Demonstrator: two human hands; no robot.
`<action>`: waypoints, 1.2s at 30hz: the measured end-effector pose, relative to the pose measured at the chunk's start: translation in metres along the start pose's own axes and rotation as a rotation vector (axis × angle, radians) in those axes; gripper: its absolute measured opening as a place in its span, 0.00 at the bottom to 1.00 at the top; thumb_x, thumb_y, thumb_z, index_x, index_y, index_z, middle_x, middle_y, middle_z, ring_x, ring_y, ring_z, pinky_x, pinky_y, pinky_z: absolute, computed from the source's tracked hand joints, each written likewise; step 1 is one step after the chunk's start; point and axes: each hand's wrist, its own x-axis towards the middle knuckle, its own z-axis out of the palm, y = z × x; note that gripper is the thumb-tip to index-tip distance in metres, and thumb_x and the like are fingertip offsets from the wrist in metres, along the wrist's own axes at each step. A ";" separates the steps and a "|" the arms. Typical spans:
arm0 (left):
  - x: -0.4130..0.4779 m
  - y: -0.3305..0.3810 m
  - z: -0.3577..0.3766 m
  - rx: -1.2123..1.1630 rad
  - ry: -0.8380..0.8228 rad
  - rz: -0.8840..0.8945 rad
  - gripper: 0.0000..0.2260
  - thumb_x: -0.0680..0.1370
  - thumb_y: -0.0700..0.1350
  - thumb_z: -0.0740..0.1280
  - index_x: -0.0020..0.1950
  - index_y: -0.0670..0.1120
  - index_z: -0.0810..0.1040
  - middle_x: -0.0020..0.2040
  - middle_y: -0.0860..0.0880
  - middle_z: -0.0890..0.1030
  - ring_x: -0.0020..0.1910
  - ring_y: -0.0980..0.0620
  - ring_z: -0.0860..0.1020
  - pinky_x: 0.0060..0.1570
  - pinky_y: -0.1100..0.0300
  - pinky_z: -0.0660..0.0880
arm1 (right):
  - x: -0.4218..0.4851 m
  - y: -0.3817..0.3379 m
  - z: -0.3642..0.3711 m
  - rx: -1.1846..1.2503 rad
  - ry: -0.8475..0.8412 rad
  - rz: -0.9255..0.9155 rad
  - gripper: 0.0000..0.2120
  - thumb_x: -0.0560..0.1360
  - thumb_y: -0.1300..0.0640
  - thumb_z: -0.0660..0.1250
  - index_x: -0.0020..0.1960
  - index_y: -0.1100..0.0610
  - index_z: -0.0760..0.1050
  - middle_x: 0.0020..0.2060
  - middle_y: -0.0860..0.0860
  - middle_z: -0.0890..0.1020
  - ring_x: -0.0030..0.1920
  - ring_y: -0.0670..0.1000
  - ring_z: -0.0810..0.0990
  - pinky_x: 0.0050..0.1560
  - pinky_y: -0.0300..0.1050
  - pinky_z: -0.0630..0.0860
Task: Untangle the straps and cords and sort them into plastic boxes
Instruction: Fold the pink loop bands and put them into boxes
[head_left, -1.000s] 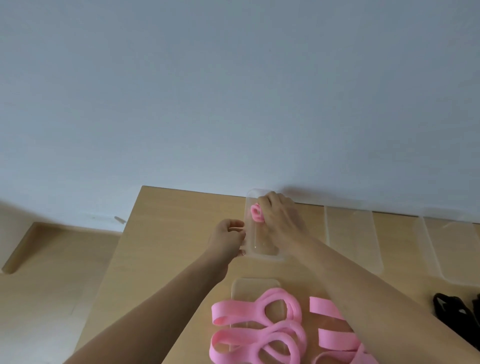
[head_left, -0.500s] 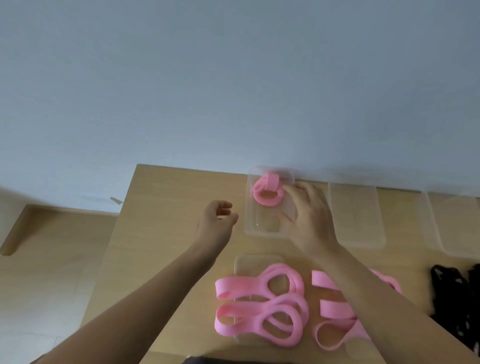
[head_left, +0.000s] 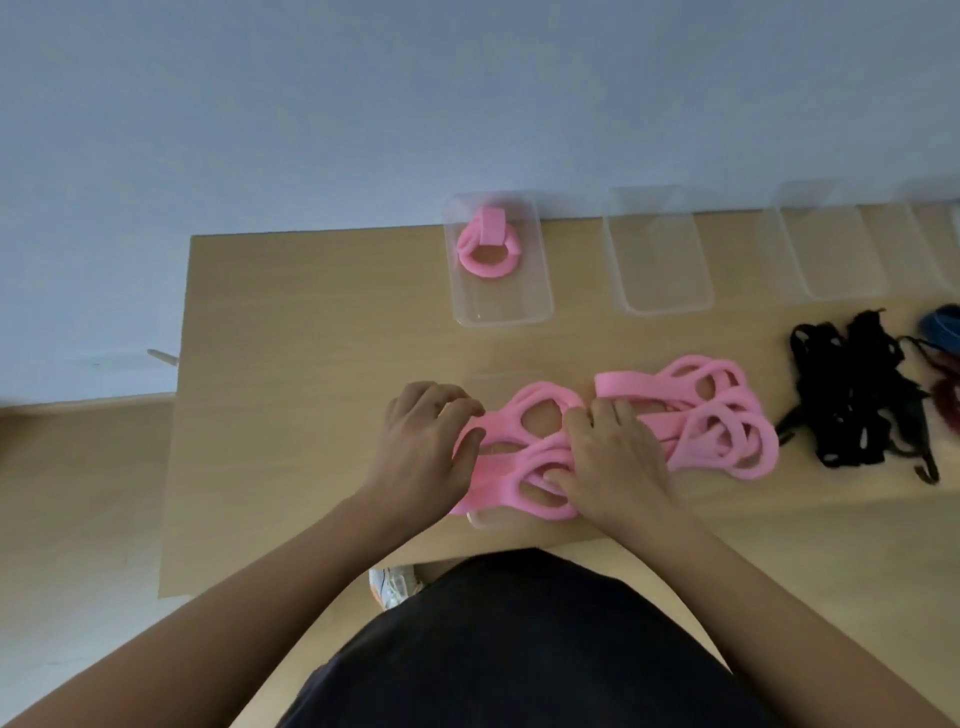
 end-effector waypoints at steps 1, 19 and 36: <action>-0.002 0.003 0.001 0.008 -0.026 0.021 0.10 0.75 0.38 0.74 0.55 0.40 0.85 0.54 0.42 0.84 0.56 0.34 0.79 0.53 0.40 0.77 | -0.002 -0.002 0.001 0.005 0.014 0.012 0.20 0.74 0.46 0.67 0.59 0.57 0.73 0.53 0.56 0.76 0.51 0.57 0.72 0.45 0.49 0.67; 0.033 0.078 -0.105 -0.711 -0.194 -0.105 0.04 0.80 0.38 0.69 0.50 0.42 0.84 0.40 0.50 0.86 0.36 0.53 0.82 0.42 0.58 0.80 | -0.022 -0.036 -0.189 0.993 0.608 0.025 0.11 0.66 0.59 0.80 0.46 0.52 0.83 0.37 0.50 0.84 0.37 0.49 0.81 0.39 0.41 0.78; 0.035 0.188 -0.285 -1.184 0.059 0.162 0.13 0.79 0.45 0.72 0.60 0.40 0.78 0.48 0.43 0.88 0.45 0.45 0.87 0.47 0.53 0.84 | -0.076 -0.083 -0.351 0.685 1.198 -0.401 0.12 0.74 0.66 0.74 0.53 0.54 0.86 0.50 0.45 0.86 0.53 0.47 0.84 0.55 0.41 0.78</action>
